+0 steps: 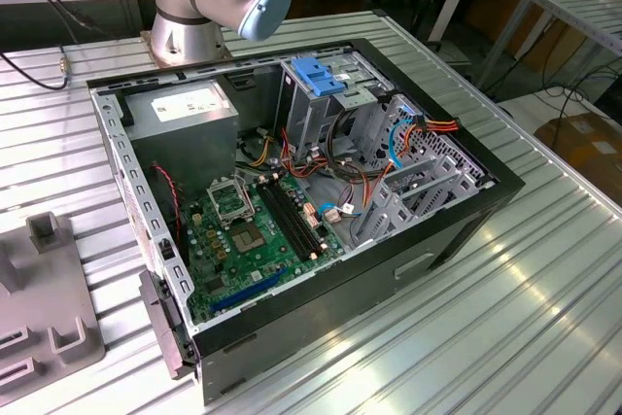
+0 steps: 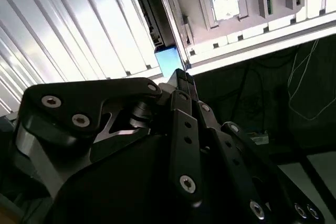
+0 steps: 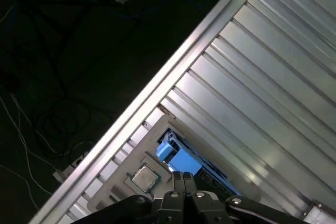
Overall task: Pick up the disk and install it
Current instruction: 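Pick up the disk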
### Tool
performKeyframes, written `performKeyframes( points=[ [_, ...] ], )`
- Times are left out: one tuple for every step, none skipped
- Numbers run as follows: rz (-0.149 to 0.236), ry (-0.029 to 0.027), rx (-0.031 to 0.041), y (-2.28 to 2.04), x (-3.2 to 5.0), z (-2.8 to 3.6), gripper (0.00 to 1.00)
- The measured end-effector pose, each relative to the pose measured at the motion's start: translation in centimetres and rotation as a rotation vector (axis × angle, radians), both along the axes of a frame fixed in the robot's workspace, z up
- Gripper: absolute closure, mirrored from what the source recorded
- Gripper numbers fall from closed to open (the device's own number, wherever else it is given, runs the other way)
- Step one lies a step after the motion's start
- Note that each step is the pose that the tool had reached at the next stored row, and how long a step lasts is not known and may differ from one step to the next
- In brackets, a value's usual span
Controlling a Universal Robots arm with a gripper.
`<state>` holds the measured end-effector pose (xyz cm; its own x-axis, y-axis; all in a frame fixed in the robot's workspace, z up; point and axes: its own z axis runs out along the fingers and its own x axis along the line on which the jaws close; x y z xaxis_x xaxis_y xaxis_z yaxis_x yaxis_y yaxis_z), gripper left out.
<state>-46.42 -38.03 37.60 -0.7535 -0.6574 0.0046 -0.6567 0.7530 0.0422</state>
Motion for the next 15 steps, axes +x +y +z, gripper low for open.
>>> performKeyframes(
  points=[
    [0.035,0.0,0.0,0.0,0.0,0.0,0.9],
    [0.051,0.0,0.0,0.0,0.0,0.0,0.9],
    [0.066,0.0,0.0,0.0,0.0,0.0,0.9],
    [0.084,0.0,0.0,0.0,0.0,0.0,0.9],
    [0.095,0.0,0.0,0.0,0.0,0.0,0.9],
    [0.109,0.0,0.0,0.0,0.0,0.0,0.9],
    [0.124,-0.0002,0.0,0.0,0.0,-0.01,0.9],
    [0.137,-0.0001,0.0,0.0,0.0,-0.01,0.9],
    [0.154,-0.0002,0.0,0.0,0.0,-0.01,0.9],
    [0.17,-0.0007,-0.0001,0.0,0.0,-0.01,0.9],
    [0.2,-0.0019,-0.0002,0.0,0.0,-0.02,0.9],
    [0.236,-0.004,-0.0004,0.0,0.0,-0.03,0.9],
    [0.251,-0.0051,-0.0005,0.0,0.0,-0.04,0.9],
    [0.268,-0.0063,-0.0007,0.0,0.01,-0.04,0.9],
    [0.284,-0.0076,-0.0008,0.0,0.0,-0.06,0.9]
  ],
)
